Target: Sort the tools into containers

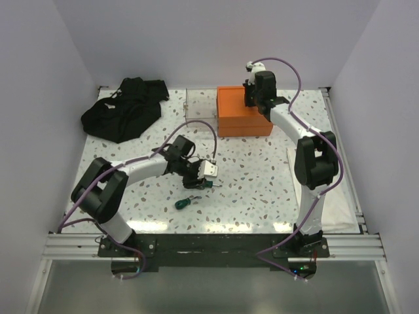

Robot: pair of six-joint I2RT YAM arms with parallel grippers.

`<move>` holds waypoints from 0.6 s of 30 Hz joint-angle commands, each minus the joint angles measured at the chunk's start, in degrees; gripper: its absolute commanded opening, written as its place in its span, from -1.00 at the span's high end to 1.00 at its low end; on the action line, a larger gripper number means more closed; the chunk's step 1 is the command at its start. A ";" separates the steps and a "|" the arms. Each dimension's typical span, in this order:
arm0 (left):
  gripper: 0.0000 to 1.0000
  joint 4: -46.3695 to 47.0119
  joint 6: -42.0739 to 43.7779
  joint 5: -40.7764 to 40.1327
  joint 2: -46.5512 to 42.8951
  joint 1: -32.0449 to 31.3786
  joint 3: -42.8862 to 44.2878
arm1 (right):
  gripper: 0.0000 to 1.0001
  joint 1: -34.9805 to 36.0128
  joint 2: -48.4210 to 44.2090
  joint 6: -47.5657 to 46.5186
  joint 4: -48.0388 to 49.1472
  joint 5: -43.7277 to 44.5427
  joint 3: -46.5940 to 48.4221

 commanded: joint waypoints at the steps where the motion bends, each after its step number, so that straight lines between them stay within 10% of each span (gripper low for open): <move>1: -0.04 6.31 -0.41 -5.81 -0.75 -1.88 -1.53 | 0.98 0.76 3.11 -0.48 -10.99 -0.29 -3.10; 18: 0.63 1.05 -3.77 -3.10 1.20 -0.75 5.06 | 0.99 0.76 3.02 -0.83 -10.91 -0.20 -3.19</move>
